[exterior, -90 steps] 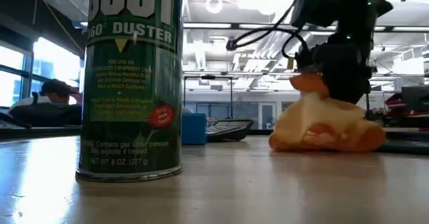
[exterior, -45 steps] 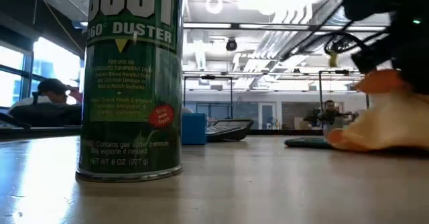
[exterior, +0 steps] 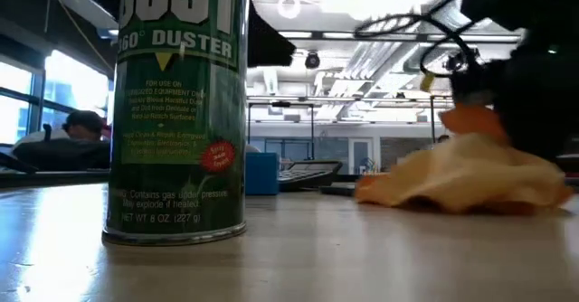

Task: Apply microfiber cloth
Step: Wipe the front of the cellphone using microfiber cloth

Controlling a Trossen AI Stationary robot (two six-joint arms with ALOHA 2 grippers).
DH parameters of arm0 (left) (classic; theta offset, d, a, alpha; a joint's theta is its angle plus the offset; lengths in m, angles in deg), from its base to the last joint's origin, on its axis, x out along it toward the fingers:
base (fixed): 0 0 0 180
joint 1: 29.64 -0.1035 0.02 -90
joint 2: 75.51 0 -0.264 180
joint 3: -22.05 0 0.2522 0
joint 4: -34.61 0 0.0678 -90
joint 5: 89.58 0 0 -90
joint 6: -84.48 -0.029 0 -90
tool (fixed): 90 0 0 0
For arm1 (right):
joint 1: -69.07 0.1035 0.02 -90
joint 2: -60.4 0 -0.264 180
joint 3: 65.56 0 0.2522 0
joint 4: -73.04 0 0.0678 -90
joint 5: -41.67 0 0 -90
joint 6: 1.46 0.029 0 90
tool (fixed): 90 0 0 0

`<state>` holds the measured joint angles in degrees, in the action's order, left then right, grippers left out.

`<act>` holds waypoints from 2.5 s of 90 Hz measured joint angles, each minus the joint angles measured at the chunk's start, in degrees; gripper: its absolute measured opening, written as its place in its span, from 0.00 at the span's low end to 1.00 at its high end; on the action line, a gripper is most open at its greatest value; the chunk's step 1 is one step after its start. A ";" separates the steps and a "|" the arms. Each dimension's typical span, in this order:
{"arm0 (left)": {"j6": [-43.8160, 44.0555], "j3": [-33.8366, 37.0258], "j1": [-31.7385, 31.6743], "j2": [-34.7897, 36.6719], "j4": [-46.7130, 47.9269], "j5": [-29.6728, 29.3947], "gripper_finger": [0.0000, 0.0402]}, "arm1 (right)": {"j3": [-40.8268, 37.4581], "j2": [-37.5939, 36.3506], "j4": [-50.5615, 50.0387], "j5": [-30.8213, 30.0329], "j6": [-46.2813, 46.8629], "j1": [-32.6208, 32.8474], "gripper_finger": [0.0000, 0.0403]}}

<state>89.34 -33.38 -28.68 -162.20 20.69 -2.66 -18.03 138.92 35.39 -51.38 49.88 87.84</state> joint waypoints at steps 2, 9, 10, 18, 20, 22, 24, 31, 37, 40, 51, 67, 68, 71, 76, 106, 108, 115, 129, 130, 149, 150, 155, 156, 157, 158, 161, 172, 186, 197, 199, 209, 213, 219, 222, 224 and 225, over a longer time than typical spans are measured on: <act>-0.03 -0.06 -0.58 -0.78 -0.83 1.24 0.33 | 0.15 0.00 -0.22 -0.05 -0.35 -0.07 0.00; -0.45 -1.15 -2.03 -3.54 -1.05 3.59 0.33 | 0.64 0.00 -1.86 -0.73 -1.04 -0.03 0.00; -0.47 -1.38 -2.21 -4.00 -0.88 3.67 0.33 | 0.66 0.00 -2.01 -0.88 -1.12 -0.03 0.00; -0.48 -3.86 -3.45 -7.87 0.01 4.12 0.33 | 0.66 0.00 -2.08 -1.47 -1.27 0.02 0.00; -0.49 -4.65 -3.71 -9.02 0.25 4.29 0.33 | 0.66 0.00 -2.09 -1.51 -1.13 0.02 0.00; -0.50 -5.49 -3.85 -10.15 0.41 4.43 0.33 | 0.66 0.00 -2.08 -1.69 -0.92 0.02 0.00; -0.51 -6.35 -4.06 -11.21 0.49 4.49 0.33 | 0.66 0.00 -2.08 -2.03 -0.88 0.02 0.00; -0.68 -9.16 -4.41 -15.16 1.06 4.55 0.33 | 0.66 0.00 -2.05 -2.48 -0.84 0.02 0.00; -1.45 -10.93 -4.47 -18.17 1.21 4.51 0.33 | 0.66 0.00 -1.98 -2.49 -0.80 0.02 0.00; -1.55 -11.57 -4.46 -19.57 1.20 4.22 0.33 | 0.66 -0.02 -1.97 -2.49 -0.47 0.02 0.00; -0.38 -13.39 -4.48 -24.18 1.42 3.87 0.33 | 0.66 -0.02 -1.91 -2.57 -0.36 0.02 0.00; 1.05 -17.35 -4.29 -29.85 3.63 3.79 0.33 | 0.66 -0.02 -1.02 -3.71 -2.20 -0.17 0.00; 1.06 -17.66 -4.29 -30.22 3.92 3.75 0.33 | 0.66 -0.02 -0.84 -3.75 -2.43 -0.18 0.00; 1.07 -18.62 -4.28 -31.18 4.38 3.52 0.33 | 0.66 -0.02 -0.30 -3.81 -3.26 -0.25 0.00; 1.24 -20.14 -4.23 -32.61 5.68 2.43 0.33 | 0.66 -0.02 0.55 -3.82 -4.32 -0.40 0.00; 1.68 -23.78 -3.90 -35.30 9.59 -1.17 0.33 | 0.66 0.03 1.66 -7.08 -8.27 -4.01 0.00; 1.41 -23.78 -3.84 -35.30 9.65 -1.33 0.33 | 0.66 0.20 1.84 -7.52 -8.31 -4.62 0.00; 0.94 -23.76 -3.57 -35.35 9.70 -1.56 0.33 | 0.68 1.13 3.08 -8.70 -9.36 -7.50 0.00; 0.93 -23.70 -3.35 -35.35 10.06 -2.29 0.33 | 0.88 5.41 7.56 -11.69 -13.53 -13.30 0.00; 0.92 -23.69 -3.35 -35.35 10.06 -2.44 0.33 | 0.88 5.76 8.08 -11.81 -13.93 -13.68 0.00; 0.58 -23.65 -3.30 -35.37 10.18 -4.07 0.33 | 0.74 10.49 21.24 -16.75 -16.97 -17.16 0.00; 0.56 -23.65 -3.30 -35.38 10.16 -4.11 0.33 | 0.72 10.61 21.85 -17.05 -17.05 -17.29 0.00; 0.16 -23.65 -3.24 -35.41 10.07 -4.25 0.33 | 0.68 11.15 24.47 -17.85 -17.54 -17.69 0.00; 0.15 -23.65 -3.24 -35.41 10.06 -4.28 0.33 | 0.68 11.23 24.89 -17.84 -17.67 -17.71 0.00; 0.15 -23.65 -3.23 -35.41 10.06 -4.32 0.33 | 0.68 11.28 25.25 -17.76 -17.74 -17.72 0.00; 0.15 -23.65 -3.22 -35.41 10.07 -4.38 0.33 | 0.68 11.33 25.53 -17.65 -17.79 -17.74 0.00; 0.17 -23.65 -3.20 -35.42 10.09 -4.56 0.33 | 0.68 11.46 25.76 -16.89 -17.78 -17.78 0.00; 0.59 -23.67 -3.11 -35.43 10.24 -4.60 0.33 | 0.75 11.52 24.61 -11.11 -16.66 -15.65 0.00; 0.79 -23.67 -2.89 -35.45 10.22 -3.72 0.33 | 0.94 10.86 21.57 -5.86 -13.06 -9.06 0.00; 0.89 -23.67 -2.80 -35.45 10.35 -3.98 0.33 | 0.92 10.00 20.45 -2.37 -10.85 -3.69 0.00; 0.90 -23.67 -2.78 -35.45 10.38 -4.08 0.33 | 0.88 9.78 20.34 -1.93 -10.55 -2.78 0.00; 0.92 -23.66 -2.64 -35.48 10.51 -4.78 0.33 | 0.67 8.61 19.60 1.39 -9.76 1.05 0.00; 1.04 -23.63 -2.69 -35.48 10.57 -5.38 0.33 | 0.51 8.48 19.34 0.96 -10.16 2.17 0.00; 1.07 -23.63 -2.85 -35.48 10.49 -5.91 0.33 | 0.51 8.24 20.60 -2.89 -11.45 2.60 0.00; 1.07 -23.60 -2.85 -35.50 10.26 -5.96 0.33 | 0.57 8.24 21.23 -6.01 -12.58 2.35 0.00; 1.07 -23.57 -2.83 -35.50 10.06 -5.98 0.33 | 0.57 8.31 21.46 -8.01 -13.05 2.06 0.00; 1.07 -23.56 -2.82 -35.51 9.99 -5.99 0.33 | 0.57 8.45 21.56 -8.90 -13.54 1.85 0.00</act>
<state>90.41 -56.94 -31.51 -197.71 30.68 -8.65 -17.45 147.37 56.95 -60.27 36.34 89.69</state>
